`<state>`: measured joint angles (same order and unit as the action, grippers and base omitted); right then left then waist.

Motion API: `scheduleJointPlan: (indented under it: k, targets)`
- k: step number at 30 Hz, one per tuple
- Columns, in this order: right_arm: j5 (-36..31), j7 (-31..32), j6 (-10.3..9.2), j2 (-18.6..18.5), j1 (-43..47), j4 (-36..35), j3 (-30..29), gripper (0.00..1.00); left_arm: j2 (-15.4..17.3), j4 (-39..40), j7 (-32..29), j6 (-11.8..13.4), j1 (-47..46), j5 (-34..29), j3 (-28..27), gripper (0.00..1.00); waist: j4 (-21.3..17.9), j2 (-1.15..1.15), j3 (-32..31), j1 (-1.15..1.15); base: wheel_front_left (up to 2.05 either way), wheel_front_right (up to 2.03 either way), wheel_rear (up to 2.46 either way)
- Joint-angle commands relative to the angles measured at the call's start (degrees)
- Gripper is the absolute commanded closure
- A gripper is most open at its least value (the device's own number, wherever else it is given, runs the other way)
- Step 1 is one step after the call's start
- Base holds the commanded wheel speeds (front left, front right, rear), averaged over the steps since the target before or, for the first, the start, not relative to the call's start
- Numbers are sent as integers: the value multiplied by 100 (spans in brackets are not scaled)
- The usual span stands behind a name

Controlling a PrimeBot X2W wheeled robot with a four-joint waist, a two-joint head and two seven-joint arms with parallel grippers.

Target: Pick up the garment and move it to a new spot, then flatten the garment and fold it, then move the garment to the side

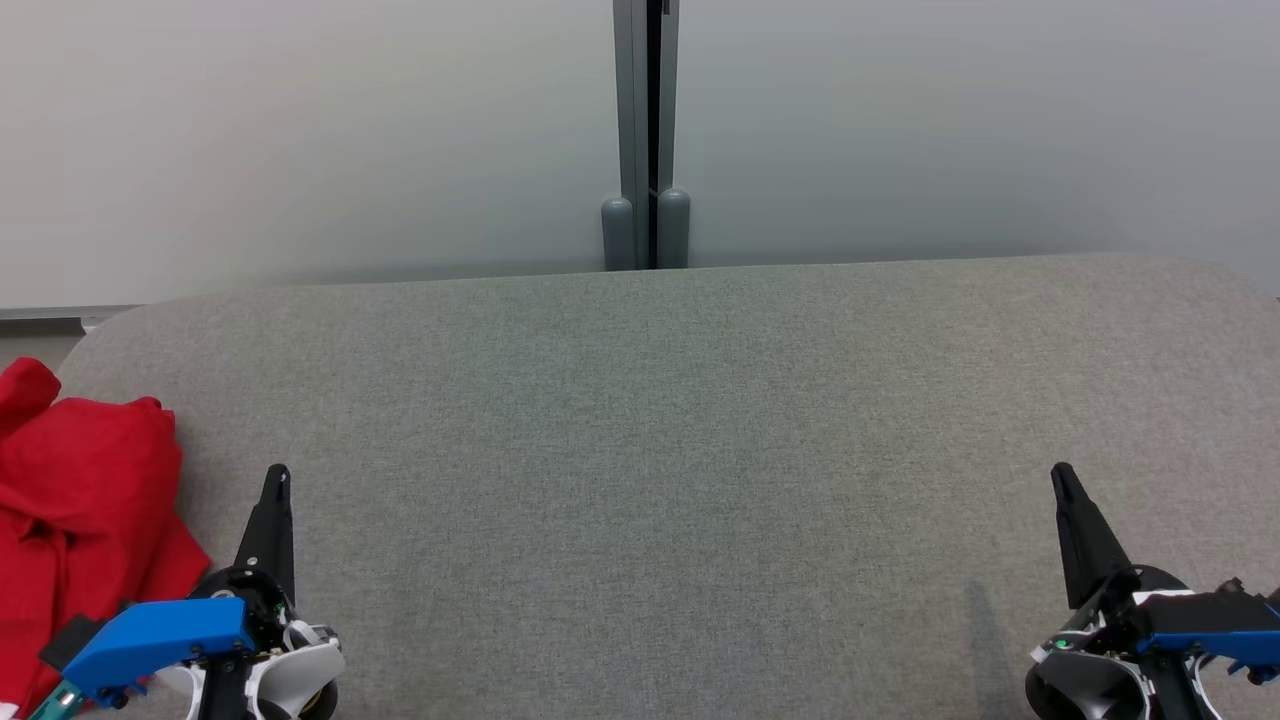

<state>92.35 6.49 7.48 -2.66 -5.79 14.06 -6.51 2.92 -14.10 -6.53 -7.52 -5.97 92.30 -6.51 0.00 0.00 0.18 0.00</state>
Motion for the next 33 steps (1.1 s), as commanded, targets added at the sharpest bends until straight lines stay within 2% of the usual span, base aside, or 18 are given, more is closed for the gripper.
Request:
scheduleJointPlan:
  k: [1,33]
  targets:
    - [16,26,2,-41,-79,-19,-10,100,-9,26,-19,7,-57,23,-4,100,0,0,0,0,0,0,0]
    - [16,26,2,-41,-79,-19,-10,100,-9,26,-19,7,-57,22,-4,100,0,0,0,0,0,0,0]
